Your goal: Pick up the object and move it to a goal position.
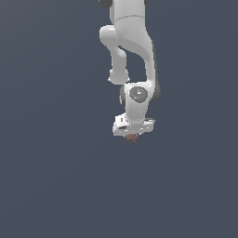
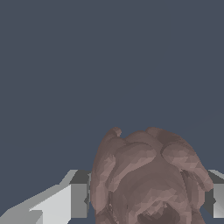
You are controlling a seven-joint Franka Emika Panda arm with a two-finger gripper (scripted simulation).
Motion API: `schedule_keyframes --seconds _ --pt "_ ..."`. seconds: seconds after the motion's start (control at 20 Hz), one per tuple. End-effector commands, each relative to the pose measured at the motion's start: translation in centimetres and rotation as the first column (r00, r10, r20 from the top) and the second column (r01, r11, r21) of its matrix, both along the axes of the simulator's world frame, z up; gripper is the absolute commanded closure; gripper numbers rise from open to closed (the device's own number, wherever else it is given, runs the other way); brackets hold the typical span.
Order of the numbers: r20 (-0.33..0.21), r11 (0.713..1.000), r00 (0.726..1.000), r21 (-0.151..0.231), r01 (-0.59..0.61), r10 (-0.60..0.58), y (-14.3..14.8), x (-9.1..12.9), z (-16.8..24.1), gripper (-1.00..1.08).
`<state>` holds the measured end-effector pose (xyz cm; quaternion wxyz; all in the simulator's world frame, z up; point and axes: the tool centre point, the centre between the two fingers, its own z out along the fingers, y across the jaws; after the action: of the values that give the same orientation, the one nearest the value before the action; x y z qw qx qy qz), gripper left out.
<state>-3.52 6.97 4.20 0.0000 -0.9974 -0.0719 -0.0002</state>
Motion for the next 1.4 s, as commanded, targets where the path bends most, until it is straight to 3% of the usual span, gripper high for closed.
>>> schedule_keyframes --seconds 0.0,0.5,1.35 --pt "0.000 1.000 1.000 0.000 0.000 0.000 0.0 0.0 0.0 1.08" --pt "0.000 1.000 1.000 0.000 0.000 0.000 0.1 -1.7 2.1 1.08" --pt "0.000 1.000 1.000 -0.001 0.000 0.000 0.5 -8.7 10.6 1.08"
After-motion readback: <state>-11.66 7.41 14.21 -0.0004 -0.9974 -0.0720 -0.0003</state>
